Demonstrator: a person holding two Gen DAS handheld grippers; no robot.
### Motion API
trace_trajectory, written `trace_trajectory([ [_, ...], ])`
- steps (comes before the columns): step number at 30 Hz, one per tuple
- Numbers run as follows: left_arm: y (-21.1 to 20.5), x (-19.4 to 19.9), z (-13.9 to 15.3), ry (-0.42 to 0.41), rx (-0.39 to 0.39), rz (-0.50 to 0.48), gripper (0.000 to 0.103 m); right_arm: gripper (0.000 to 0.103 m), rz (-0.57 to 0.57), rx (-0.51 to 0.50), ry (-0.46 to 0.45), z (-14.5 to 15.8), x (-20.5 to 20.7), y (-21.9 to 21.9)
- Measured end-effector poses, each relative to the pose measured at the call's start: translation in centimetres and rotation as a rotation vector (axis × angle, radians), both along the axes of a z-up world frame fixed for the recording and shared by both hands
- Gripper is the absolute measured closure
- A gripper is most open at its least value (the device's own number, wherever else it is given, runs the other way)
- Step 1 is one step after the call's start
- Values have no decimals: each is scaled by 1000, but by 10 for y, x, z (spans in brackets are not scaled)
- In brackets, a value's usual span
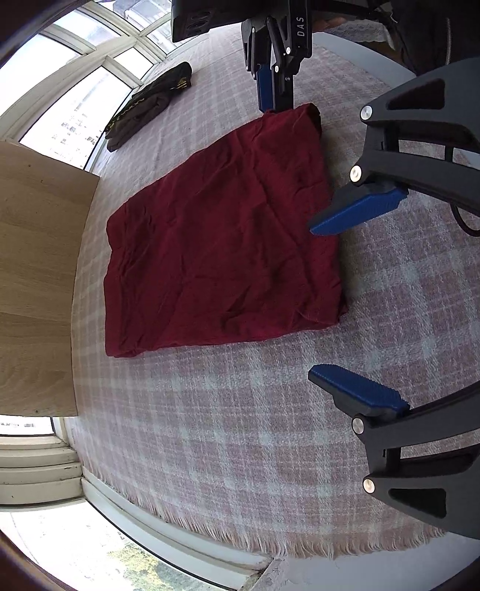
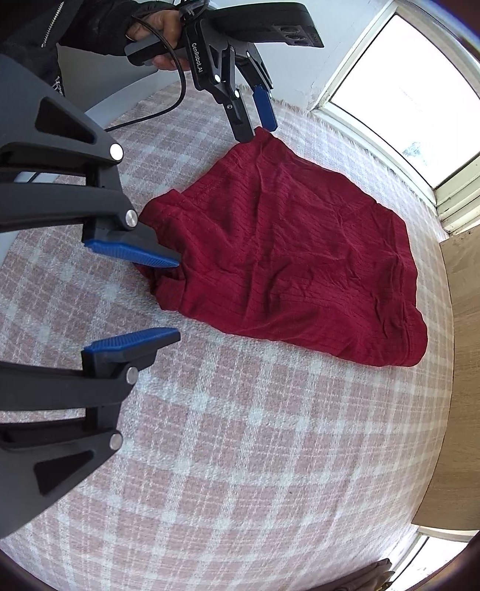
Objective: Fold clothes
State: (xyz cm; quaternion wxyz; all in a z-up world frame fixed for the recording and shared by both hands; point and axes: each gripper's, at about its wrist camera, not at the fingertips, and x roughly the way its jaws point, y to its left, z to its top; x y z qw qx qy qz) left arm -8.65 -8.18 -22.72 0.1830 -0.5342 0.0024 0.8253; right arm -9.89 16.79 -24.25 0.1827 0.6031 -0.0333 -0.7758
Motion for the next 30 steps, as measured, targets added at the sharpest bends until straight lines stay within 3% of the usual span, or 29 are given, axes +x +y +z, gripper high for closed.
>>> trace_trajectory([
  [5, 1, -3, -9, -38, -3, -4, 53, 69, 17, 59, 8, -1, 1, -7],
  [10, 3, -4, -11, -43, -7, -11, 54, 69, 47, 75, 10, -3, 1, -18],
  [12, 3, -5, -10, -44, -5, -15, 67, 69, 53, 73, 5, -5, 1, -21],
  [15, 3, -4, -10, -40, -7, -27, 76, 70, 53, 66, 1, -6, 0, -22],
  [17, 3, -3, -10, -37, -3, -36, 83, 79, 52, 50, -9, -7, -1, -22],
  [18, 3, -2, -9, -35, 2, -40, 89, 91, 54, 41, -13, -7, -1, -22],
  [23, 2, 1, -6, -20, 22, -55, 94, 95, 44, -11, -35, -6, -4, -20],
  [30, -13, 5, 5, -3, 109, -16, 94, 96, -41, -126, -50, 5, -7, -2],
])
